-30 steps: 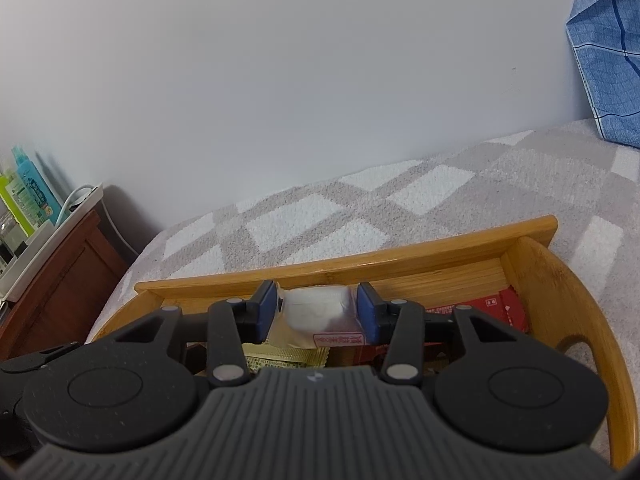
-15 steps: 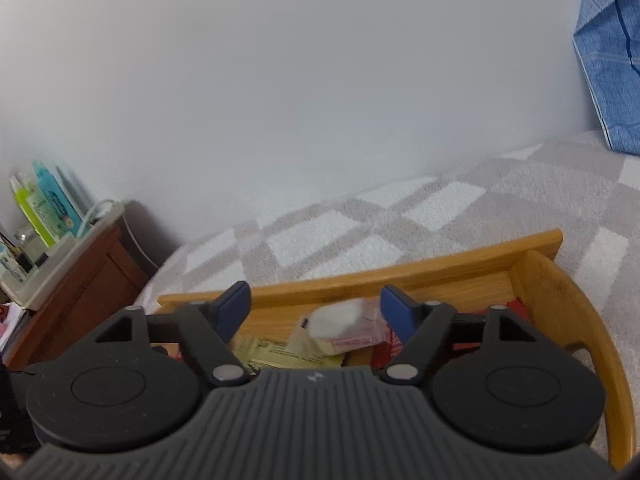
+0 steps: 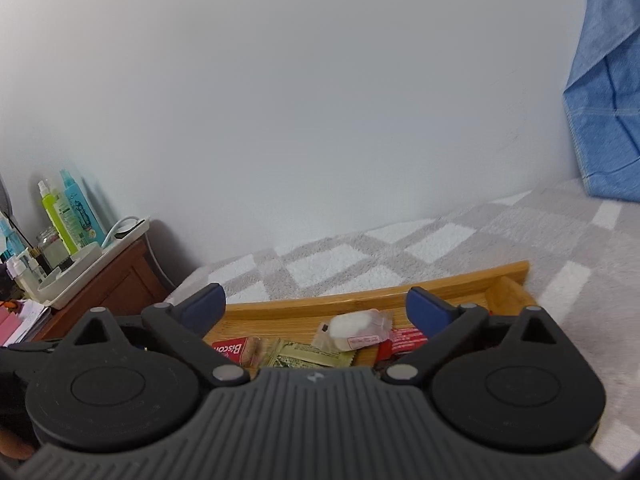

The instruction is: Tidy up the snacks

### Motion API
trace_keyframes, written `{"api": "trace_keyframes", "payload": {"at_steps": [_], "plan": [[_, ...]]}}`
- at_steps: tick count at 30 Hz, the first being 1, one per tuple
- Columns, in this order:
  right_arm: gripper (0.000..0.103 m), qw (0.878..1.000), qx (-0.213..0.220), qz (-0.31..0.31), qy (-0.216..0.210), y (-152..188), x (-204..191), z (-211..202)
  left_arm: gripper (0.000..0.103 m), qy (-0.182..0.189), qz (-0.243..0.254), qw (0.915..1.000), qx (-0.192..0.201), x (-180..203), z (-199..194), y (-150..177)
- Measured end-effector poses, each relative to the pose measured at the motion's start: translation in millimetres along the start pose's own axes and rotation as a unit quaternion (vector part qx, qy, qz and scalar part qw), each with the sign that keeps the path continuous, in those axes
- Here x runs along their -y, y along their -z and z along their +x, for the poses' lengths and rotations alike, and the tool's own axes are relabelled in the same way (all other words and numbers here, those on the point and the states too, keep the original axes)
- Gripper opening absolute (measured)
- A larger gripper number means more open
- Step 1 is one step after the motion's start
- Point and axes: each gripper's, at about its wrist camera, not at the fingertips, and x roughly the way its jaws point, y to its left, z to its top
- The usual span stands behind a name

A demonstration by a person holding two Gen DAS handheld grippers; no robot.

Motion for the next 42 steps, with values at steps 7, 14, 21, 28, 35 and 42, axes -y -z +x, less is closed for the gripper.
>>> {"api": "trace_keyframes", "payload": {"at_steps": [7,14,21,28,35,42], "plan": [[0.103,0.999,0.015,-0.032,0.039,7.2,0.0,-35.7,0.093,-0.005,0.005,1.0,0.0,9.9,-30.0,13.4],[0.103,0.997,0.023,-0.041,0.055,23.9,2.2,-67.3,0.096,-0.016,0.005,0.9999,-0.001,17.2,-56.2,27.5],[0.103,0.997,0.024,-0.043,0.056,38.5,-1.1,-88.4,0.097,-0.021,0.007,0.9997,-0.005,22.2,-75.0,46.2],[0.103,0.997,0.032,-0.041,0.058,51.2,-1.6,-108.3,0.097,-0.025,0.015,0.9996,-0.004,29.2,-96.4,65.2],[0.103,0.995,0.042,-0.062,0.066,66.3,-2.2,-130.8,0.099,-0.024,0.0,0.9997,0.002,37.4,-117.5,90.5],[0.103,0.994,0.039,-0.069,0.069,81.3,-1.6,-144.2,0.1,-0.026,-0.007,0.9996,0.001,40.4,-132.9,112.9]]}}
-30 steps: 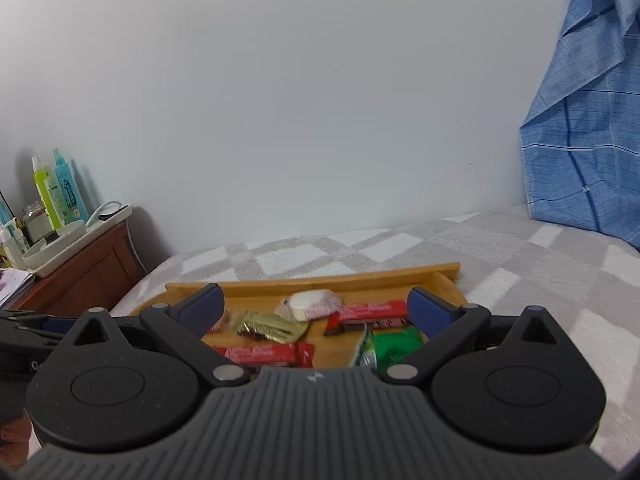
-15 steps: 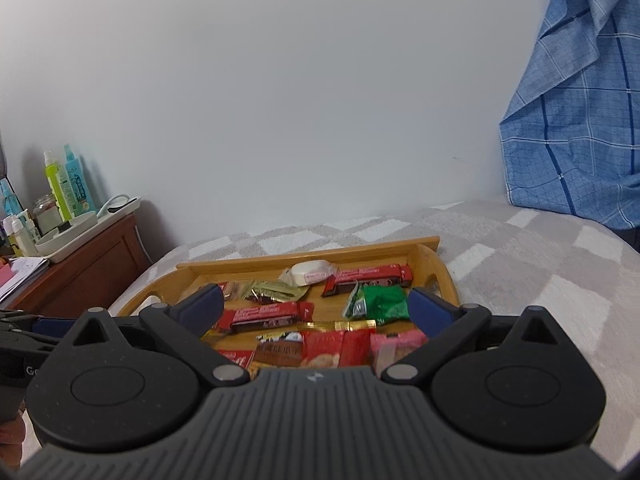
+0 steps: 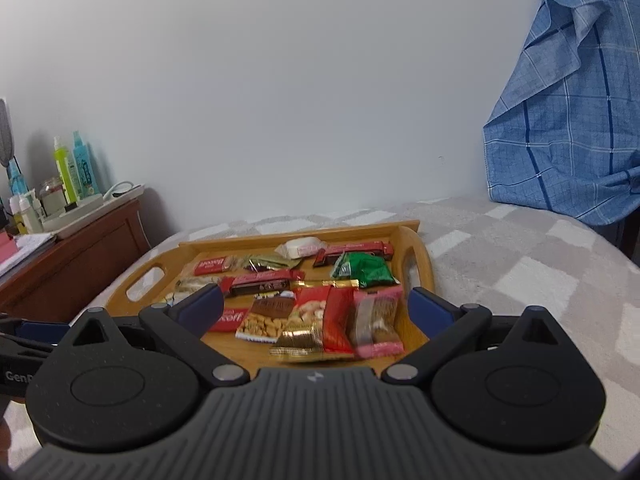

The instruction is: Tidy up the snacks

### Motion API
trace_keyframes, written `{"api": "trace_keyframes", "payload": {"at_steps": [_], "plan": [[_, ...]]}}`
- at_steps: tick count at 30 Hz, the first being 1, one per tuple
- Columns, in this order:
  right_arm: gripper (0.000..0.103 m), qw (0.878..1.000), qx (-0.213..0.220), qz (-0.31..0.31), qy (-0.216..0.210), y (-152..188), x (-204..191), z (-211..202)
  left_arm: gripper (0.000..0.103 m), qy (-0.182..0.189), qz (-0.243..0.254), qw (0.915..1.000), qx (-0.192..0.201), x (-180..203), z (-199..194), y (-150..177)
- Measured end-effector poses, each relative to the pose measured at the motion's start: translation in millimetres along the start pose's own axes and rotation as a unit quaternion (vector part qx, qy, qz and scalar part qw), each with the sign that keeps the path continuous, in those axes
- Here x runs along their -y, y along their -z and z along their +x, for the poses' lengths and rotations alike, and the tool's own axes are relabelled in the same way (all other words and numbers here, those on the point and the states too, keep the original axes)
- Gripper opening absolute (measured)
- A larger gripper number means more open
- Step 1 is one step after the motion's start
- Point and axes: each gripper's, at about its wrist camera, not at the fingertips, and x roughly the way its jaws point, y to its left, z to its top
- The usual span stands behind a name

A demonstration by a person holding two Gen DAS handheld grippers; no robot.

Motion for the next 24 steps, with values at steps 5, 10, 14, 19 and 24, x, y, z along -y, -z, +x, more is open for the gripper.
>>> {"api": "trace_keyframes", "payload": {"at_steps": [5,10,14,19,24], "plan": [[0.103,1.0,-0.002,-0.01,-0.003,11.3,-4.8,-11.2,0.1,-0.003,-0.006,1.0,-0.004,-3.6,-9.0,16.8],[0.103,1.0,-0.008,-0.022,-0.001,27.4,-11.7,-23.3,0.101,-0.016,-0.002,0.9999,-0.003,-6.5,-15.2,31.8],[0.103,1.0,-0.014,-0.02,-0.001,41.3,-16.2,-32.9,0.101,-0.015,-0.009,0.9998,-0.004,-9.2,-19.2,42.3],[0.103,0.999,-0.023,-0.023,0.006,57.3,-20.9,-41.2,0.101,-0.015,-0.014,0.9997,-0.012,-11.3,-21.1,55.7],[0.103,0.999,-0.032,-0.023,0.017,70.5,-26.1,-46.2,0.101,-0.023,-0.014,0.9995,-0.014,-12.6,-23.8,69.7]]}}
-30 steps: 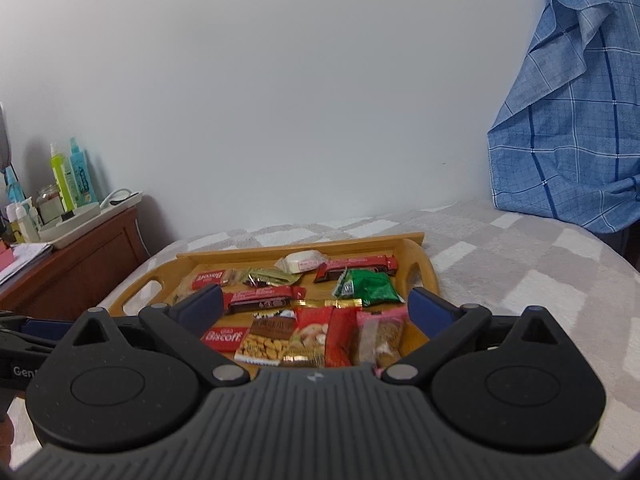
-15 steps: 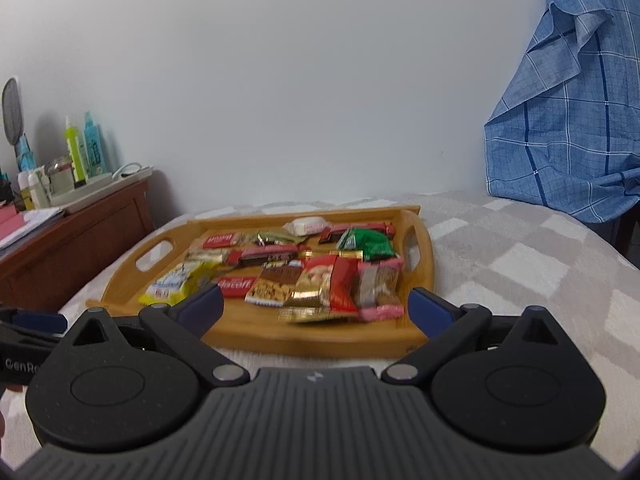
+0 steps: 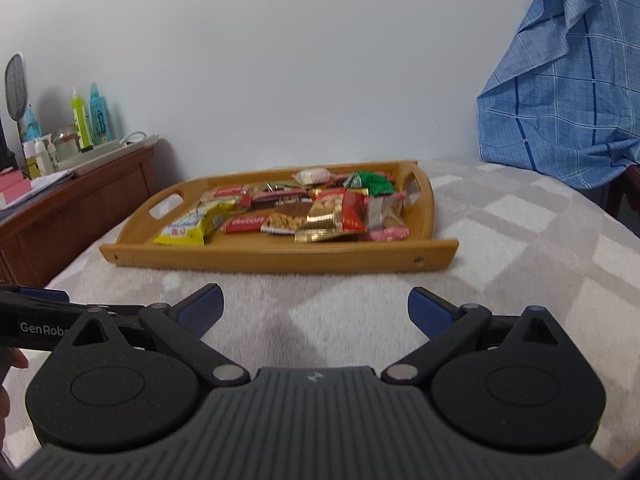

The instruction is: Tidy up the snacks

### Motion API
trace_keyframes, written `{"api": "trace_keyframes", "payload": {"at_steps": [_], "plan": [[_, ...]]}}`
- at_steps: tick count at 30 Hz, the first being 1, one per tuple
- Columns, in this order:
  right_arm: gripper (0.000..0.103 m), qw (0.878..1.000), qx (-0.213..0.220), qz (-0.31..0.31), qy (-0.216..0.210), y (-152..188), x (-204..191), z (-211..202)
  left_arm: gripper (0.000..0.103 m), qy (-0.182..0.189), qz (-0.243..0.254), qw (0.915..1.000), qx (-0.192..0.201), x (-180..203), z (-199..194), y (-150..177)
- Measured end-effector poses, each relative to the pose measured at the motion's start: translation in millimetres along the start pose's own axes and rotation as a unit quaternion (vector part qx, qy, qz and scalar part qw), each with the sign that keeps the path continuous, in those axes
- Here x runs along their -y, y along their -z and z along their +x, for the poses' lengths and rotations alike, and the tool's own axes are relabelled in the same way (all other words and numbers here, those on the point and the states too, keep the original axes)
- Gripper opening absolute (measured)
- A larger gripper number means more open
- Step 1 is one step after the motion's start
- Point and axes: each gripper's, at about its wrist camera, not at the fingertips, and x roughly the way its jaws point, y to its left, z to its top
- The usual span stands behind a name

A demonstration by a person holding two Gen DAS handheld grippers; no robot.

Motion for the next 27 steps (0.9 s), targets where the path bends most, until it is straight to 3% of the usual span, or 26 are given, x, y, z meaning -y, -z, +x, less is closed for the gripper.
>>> {"api": "trace_keyframes", "payload": {"at_steps": [16,27], "plan": [[0.103,0.997,-0.031,-0.026,0.062,26.3,-7.8,0.1,0.102,0.003,0.001,0.9998,-0.017,-2.3,9.5,22.7],[0.103,0.995,-0.046,-0.043,0.072,32.7,-11.2,5.5,0.103,0.009,-0.004,0.9997,-0.022,-4.6,12.1,23.7]]}}
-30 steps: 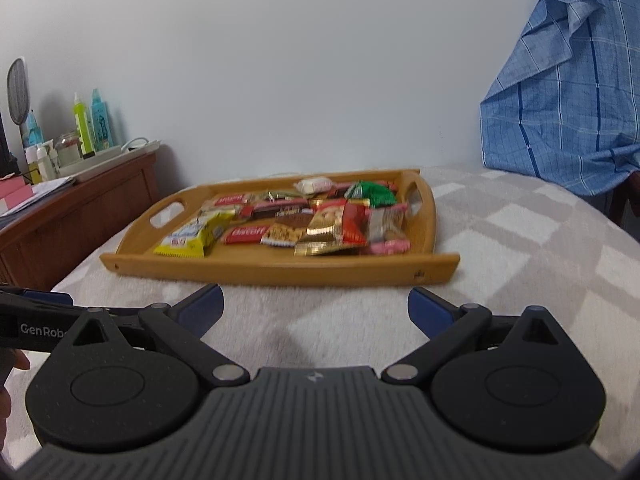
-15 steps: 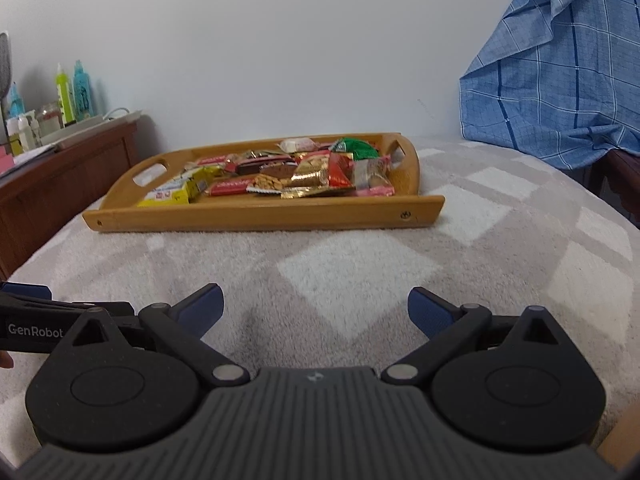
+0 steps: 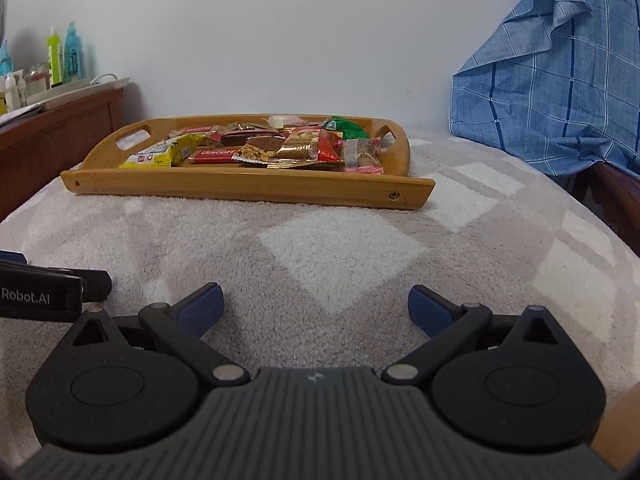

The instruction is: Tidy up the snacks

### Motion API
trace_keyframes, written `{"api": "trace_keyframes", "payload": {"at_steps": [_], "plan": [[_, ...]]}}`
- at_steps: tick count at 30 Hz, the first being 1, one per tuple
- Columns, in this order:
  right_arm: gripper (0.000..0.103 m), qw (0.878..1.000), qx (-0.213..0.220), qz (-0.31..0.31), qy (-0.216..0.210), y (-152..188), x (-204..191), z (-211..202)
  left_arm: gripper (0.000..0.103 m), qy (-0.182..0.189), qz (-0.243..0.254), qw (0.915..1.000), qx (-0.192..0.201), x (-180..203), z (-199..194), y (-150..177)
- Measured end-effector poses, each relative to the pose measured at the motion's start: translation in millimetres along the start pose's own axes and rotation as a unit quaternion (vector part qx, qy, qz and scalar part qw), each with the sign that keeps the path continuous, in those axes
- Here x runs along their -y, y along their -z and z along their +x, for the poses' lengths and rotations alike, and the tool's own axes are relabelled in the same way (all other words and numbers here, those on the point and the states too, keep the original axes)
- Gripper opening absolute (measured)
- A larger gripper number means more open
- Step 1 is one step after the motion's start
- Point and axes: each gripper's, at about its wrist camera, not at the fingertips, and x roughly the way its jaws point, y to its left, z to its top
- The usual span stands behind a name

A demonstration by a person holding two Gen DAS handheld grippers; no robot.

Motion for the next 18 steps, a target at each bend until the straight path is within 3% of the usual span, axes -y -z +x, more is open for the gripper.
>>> {"api": "trace_keyframes", "payload": {"at_steps": [18], "plan": [[0.103,1.0,0.0,-0.005,0.004,1.8,-2.1,1.4,0.103,0.007,-0.003,0.9999,0.012,-2.1,0.0,4.0]]}}
